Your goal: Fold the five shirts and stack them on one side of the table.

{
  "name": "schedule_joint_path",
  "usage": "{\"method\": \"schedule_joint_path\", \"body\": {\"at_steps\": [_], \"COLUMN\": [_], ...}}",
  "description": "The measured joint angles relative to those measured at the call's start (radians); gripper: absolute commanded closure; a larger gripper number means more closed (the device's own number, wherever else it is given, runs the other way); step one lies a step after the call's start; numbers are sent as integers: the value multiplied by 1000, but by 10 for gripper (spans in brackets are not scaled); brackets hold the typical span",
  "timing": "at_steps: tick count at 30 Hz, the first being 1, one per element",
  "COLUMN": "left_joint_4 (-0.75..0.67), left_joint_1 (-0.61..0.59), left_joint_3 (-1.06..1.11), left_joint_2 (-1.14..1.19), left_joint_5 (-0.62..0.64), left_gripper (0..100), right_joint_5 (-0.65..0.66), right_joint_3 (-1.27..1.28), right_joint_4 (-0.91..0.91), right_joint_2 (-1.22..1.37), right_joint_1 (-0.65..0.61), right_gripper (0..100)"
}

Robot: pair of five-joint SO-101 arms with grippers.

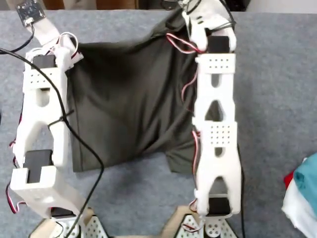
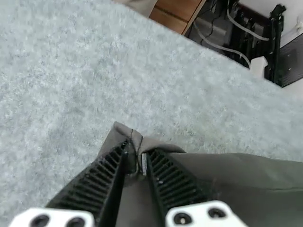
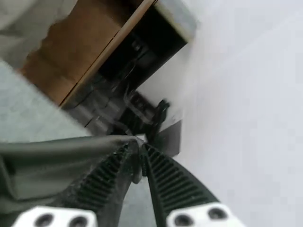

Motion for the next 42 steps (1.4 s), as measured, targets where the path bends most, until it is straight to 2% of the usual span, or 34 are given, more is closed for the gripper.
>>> {"method": "schedule_joint_path", "body": {"at_steps": [3, 11, 15, 21, 26, 34, 42], "left_joint_4": [40, 275, 423, 658, 786, 848, 841], "left_joint_1": [0, 0, 2, 3, 9, 14, 12], "left_joint_3": [0, -2, -44, -107, -109, -83, 55], "left_joint_2": [23, 26, 26, 26, 26, 26, 26], "left_joint_5": [0, 0, 0, 0, -15, -71, -146], "left_gripper": [981, 981, 981, 981, 981, 981, 981], "right_joint_5": [-8, -74, -80, -98, -98, -81, -43], "right_joint_3": [-26, -26, -26, 52, 396, 1037, 1456], "right_joint_4": [161, 651, 824, 842, 842, 829, 792], "right_joint_2": [0, -64, -124, -261, -502, -901, -1137], "right_joint_1": [0, 23, 25, 92, 94, 94, 97], "right_gripper": [994, 994, 994, 994, 994, 994, 994]}}
